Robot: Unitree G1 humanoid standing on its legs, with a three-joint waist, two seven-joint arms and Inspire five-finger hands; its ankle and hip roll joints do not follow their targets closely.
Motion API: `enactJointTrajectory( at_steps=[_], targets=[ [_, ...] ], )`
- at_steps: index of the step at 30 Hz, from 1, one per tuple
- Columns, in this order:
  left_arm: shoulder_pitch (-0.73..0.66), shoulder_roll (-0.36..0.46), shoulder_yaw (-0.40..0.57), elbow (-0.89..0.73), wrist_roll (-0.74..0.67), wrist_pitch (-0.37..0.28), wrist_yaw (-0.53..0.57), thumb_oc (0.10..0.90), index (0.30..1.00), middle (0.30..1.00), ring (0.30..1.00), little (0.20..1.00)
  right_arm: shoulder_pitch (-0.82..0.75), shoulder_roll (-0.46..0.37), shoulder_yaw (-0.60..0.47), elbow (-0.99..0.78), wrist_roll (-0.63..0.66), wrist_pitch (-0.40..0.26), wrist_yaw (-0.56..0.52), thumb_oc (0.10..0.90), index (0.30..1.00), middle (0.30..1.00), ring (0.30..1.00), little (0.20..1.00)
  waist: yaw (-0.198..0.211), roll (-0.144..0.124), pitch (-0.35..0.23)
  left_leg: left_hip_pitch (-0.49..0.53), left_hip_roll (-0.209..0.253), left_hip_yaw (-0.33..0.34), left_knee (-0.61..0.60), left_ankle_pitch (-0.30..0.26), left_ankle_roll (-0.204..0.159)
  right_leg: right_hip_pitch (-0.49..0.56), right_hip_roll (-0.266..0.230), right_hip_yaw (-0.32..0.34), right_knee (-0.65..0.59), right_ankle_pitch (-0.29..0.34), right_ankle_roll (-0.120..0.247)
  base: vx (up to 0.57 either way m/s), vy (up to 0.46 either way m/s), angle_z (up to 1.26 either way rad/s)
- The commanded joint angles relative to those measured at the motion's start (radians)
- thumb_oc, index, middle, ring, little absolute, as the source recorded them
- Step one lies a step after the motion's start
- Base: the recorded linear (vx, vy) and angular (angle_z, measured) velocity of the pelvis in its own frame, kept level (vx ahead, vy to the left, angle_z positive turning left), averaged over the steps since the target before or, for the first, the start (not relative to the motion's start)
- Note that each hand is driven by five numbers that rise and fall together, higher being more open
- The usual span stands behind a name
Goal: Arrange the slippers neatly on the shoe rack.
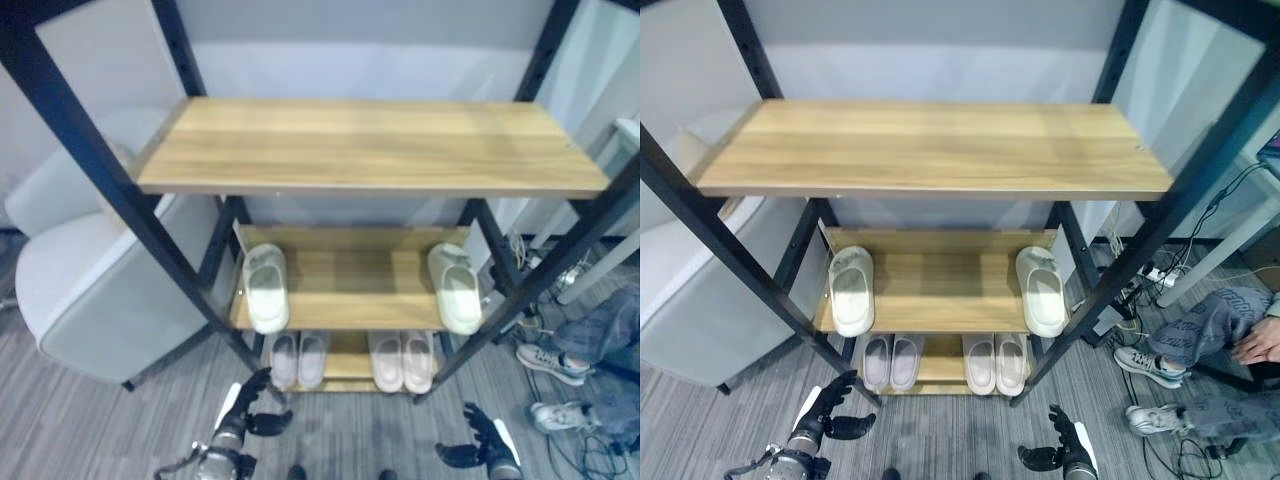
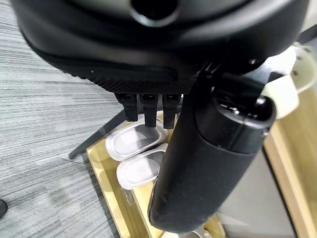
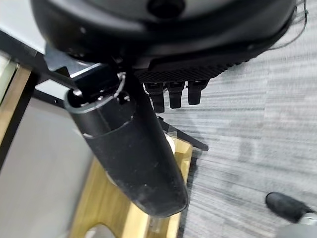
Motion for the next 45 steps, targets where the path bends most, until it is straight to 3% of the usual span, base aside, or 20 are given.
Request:
enactJointTrajectory(
  at_steps=[1, 2, 3, 6, 8, 13, 18, 20, 25, 29, 30, 31, 32, 34, 40, 45],
  targets=[
    [-0.027, 0.058, -0.016, -0.147, 0.037, -0.063, -0.061, 0.800, 0.900, 0.900, 0.900, 0.900, -0.026, -0.063, -0.053, -0.059, 0.035, -0.048, 0.012, 0.800, 0.900, 0.900, 0.900, 0.900, 0.006, 0.000, -0.001, -0.045, 0.020, 0.033, -0.033, 0.090, -0.050, 0.014, -0.027, -0.002, -0.009, -0.055, 0.045, -0.12, -0.031, 0.01],
    [0.005, 0.101, -0.019, -0.263, -0.019, -0.066, -0.145, 0.800, 0.900, 0.900, 0.900, 0.900, -0.030, -0.090, -0.063, -0.059, 0.037, -0.045, 0.027, 0.800, 0.900, 0.900, 0.900, 0.900, 0.010, -0.002, 0.016, -0.071, 0.010, 0.026, 0.003, 0.091, -0.054, 0.020, -0.036, -0.006, -0.024, -0.042, 0.042, -0.09, -0.012, 0.04],
    [0.007, 0.104, -0.017, -0.268, -0.021, -0.064, -0.147, 0.800, 0.900, 0.900, 0.900, 0.900, -0.029, -0.090, -0.062, -0.059, 0.038, -0.045, 0.027, 0.800, 0.900, 0.900, 0.900, 0.900, 0.009, -0.003, 0.016, -0.073, 0.009, 0.025, 0.007, 0.089, -0.054, 0.020, -0.037, -0.007, -0.025, -0.042, 0.042, -0.13, -0.015, 0.12],
    [0.077, 0.144, 0.015, -0.405, -0.110, -0.057, -0.240, 0.800, 0.900, 0.900, 0.900, 0.900, -0.047, -0.124, -0.077, -0.035, 0.022, -0.037, 0.051, 0.800, 0.900, 0.900, 0.900, 0.900, 0.010, -0.013, 0.017, -0.067, -0.027, 0.025, 0.072, -0.001, -0.028, 0.026, -0.054, -0.012, -0.040, -0.028, 0.049, -0.06, 0.014, 0.16],
    [0.111, 0.162, 0.030, -0.519, -0.154, -0.046, -0.278, 0.800, 0.900, 0.900, 0.900, 0.900, -0.056, -0.132, -0.087, -0.029, 0.026, -0.025, 0.059, 0.800, 0.900, 0.900, 0.900, 0.900, 0.008, 0.001, 0.015, -0.034, -0.049, 0.009, 0.065, -0.028, -0.018, 0.022, -0.049, 0.018, -0.031, -0.027, 0.052, 0.00, 0.094, 0.05],
    [0.094, 0.193, 0.030, -0.642, -0.248, -0.019, -0.342, 0.800, 0.900, 0.900, 0.900, 0.900, -0.048, -0.103, -0.083, -0.042, 0.039, -0.010, 0.087, 0.800, 0.900, 0.900, 0.900, 0.900, -0.001, 0.004, -0.005, 0.015, -0.059, 0.034, -0.009, -0.028, 0.000, 0.042, -0.056, 0.028, -0.035, -0.021, 0.062, 0.08, 0.086, 0.00],
    [0.031, 0.225, -0.050, -0.799, -0.591, 0.092, -0.483, 0.800, 0.900, 0.900, 0.900, 0.900, -0.054, -0.078, -0.018, -0.033, -0.004, 0.025, 0.107, 0.800, 0.900, 0.900, 0.900, 0.900, -0.018, 0.019, -0.012, 0.041, -0.080, 0.055, -0.047, -0.040, 0.018, 0.030, -0.069, 0.054, -0.025, -0.006, 0.081, 0.05, 0.072, -0.20],
    [-0.044, 0.251, -0.110, -0.871, -0.612, 0.128, -0.507, 0.800, 0.900, 0.900, 0.900, 0.900, -0.049, -0.057, 0.015, -0.008, -0.011, 0.035, 0.126, 0.800, 0.900, 0.900, 0.900, 0.900, -0.026, 0.019, -0.021, 0.046, -0.087, 0.063, -0.047, -0.051, 0.021, 0.036, -0.076, 0.059, -0.030, -0.001, 0.087, 0.09, 0.036, -0.17],
    [-0.205, 0.272, -0.147, -0.947, -0.585, 0.129, -0.478, 0.800, 0.900, 0.900, 0.900, 0.900, -0.068, -0.040, 0.043, -0.010, -0.014, 0.036, 0.127, 0.800, 0.900, 0.900, 0.900, 0.900, -0.032, 0.020, -0.020, 0.029, -0.094, 0.067, -0.047, -0.052, 0.019, 0.024, -0.082, 0.050, -0.032, 0.007, 0.097, 0.02, -0.010, -0.07],
    [-0.342, 0.253, -0.144, -0.971, -0.492, 0.063, -0.429, 0.800, 0.900, 0.900, 0.900, 0.900, -0.070, -0.036, 0.052, -0.008, -0.021, 0.031, 0.135, 0.800, 0.900, 0.900, 0.900, 0.900, -0.037, 0.024, -0.016, 0.017, -0.097, 0.073, -0.047, -0.048, 0.017, 0.005, -0.087, 0.043, -0.022, 0.011, 0.099, 0.01, -0.019, 0.02],
    [-0.403, 0.242, -0.119, -0.940, -0.394, 0.016, -0.376, 0.800, 0.900, 0.900, 0.900, 0.900, -0.054, -0.039, 0.047, -0.033, -0.023, 0.027, 0.136, 0.800, 0.900, 0.900, 0.900, 0.900, -0.041, 0.025, -0.018, 0.010, -0.098, 0.073, -0.047, -0.042, 0.014, 0.006, -0.088, 0.042, -0.033, 0.013, 0.098, 0.04, -0.039, 0.03],
    [-0.406, 0.241, -0.122, -0.938, -0.391, 0.014, -0.373, 0.800, 0.900, 0.900, 0.900, 0.900, -0.054, -0.039, 0.046, -0.034, -0.023, 0.027, 0.136, 0.800, 0.900, 0.900, 0.900, 0.900, -0.041, 0.025, -0.018, 0.010, -0.098, 0.072, -0.047, -0.041, 0.014, 0.007, -0.088, 0.041, -0.034, 0.013, 0.098, 0.04, -0.047, 0.04],
    [-0.455, 0.244, -0.097, -0.921, -0.251, -0.028, -0.299, 0.800, 0.900, 0.900, 0.900, 0.900, -0.047, -0.041, 0.038, -0.028, -0.020, 0.022, 0.131, 0.800, 0.900, 0.900, 0.900, 0.900, -0.043, 0.030, -0.018, 0.000, -0.100, 0.065, -0.047, -0.033, 0.009, 0.006, -0.089, 0.036, -0.039, 0.013, 0.096, 0.02, -0.020, 0.06],
    [-0.470, 0.243, -0.082, -0.903, -0.199, -0.043, -0.258, 0.800, 0.900, 0.900, 0.900, 0.900, -0.048, -0.041, 0.036, -0.020, -0.019, 0.020, 0.127, 0.800, 0.900, 0.900, 0.900, 0.900, -0.045, 0.032, -0.020, -0.005, -0.099, 0.061, -0.047, -0.031, 0.007, 0.003, -0.088, 0.033, -0.040, 0.013, 0.096, 0.03, -0.030, 0.13],
    [-0.541, 0.300, 0.018, -0.762, 0.191, -0.047, -0.047, 0.800, 0.900, 0.900, 0.900, 0.900, -0.053, -0.045, 0.030, -0.007, -0.020, 0.014, 0.114, 0.800, 0.900, 0.900, 0.900, 0.900, -0.048, 0.045, -0.015, -0.031, -0.093, 0.062, -0.047, -0.023, 0.002, -0.026, -0.082, 0.042, -0.055, 0.028, 0.095, 0.03, -0.020, 0.01],
    [-0.548, 0.357, 0.060, -0.705, 0.398, -0.029, 0.031, 0.800, 0.900, 0.900, 0.900, 0.900, -0.051, -0.054, 0.033, -0.018, -0.033, 0.007, 0.109, 0.800, 0.900, 0.900, 0.900, 0.900, -0.050, 0.046, -0.018, -0.047, -0.089, 0.071, -0.047, -0.026, -0.001, -0.036, -0.076, 0.058, -0.084, 0.043, 0.100, 0.04, -0.015, -0.10]
  ],
)
